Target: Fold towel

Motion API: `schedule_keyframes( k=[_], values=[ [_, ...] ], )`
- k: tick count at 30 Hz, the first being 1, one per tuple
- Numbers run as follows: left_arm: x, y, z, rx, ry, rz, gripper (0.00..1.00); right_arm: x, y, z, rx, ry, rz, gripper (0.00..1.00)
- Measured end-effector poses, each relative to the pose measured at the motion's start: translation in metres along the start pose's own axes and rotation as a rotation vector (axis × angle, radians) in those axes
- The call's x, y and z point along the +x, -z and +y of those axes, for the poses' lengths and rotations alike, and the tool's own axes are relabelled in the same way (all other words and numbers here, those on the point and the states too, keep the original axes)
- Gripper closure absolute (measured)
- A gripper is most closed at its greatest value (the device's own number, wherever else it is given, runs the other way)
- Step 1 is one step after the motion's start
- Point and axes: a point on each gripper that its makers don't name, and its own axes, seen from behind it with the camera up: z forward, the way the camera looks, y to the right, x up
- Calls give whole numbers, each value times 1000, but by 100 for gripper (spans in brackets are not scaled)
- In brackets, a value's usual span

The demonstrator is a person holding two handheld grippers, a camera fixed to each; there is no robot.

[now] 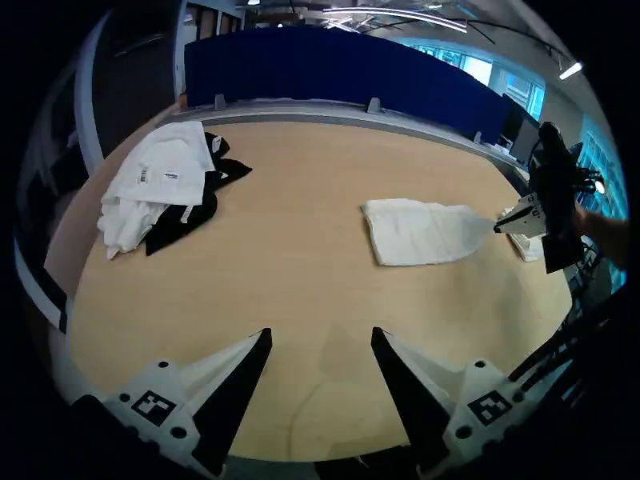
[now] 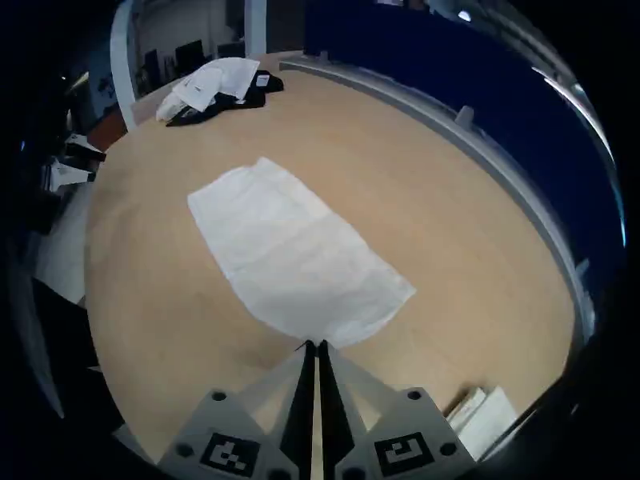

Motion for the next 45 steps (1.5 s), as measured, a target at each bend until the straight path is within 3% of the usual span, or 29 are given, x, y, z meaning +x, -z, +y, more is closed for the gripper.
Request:
schedule_keyframes(
  k=[9,15,27,33,36,42,45],
  values=[
    [6,7,-2,-3,8,25,8,58,10,-12,5,70,74,97],
    [10,10,-3,-7,28,43,8,82,12,-22,11,124,86,97],
    [16,18,-1,-22,38,74,8,131,2,-49,41,211,111,97],
    [19,21,-5,-17,55,90,8,157,-25,-84,95,260,117,97],
    [20,24,-10,-9,69,97,8,162,-46,-105,129,269,109,97],
    [18,26,-17,1,92,101,8,150,-99,-144,207,250,58,97],
    [17,27,-18,2,93,100,8,138,-116,-154,233,235,24,97]
  ],
)
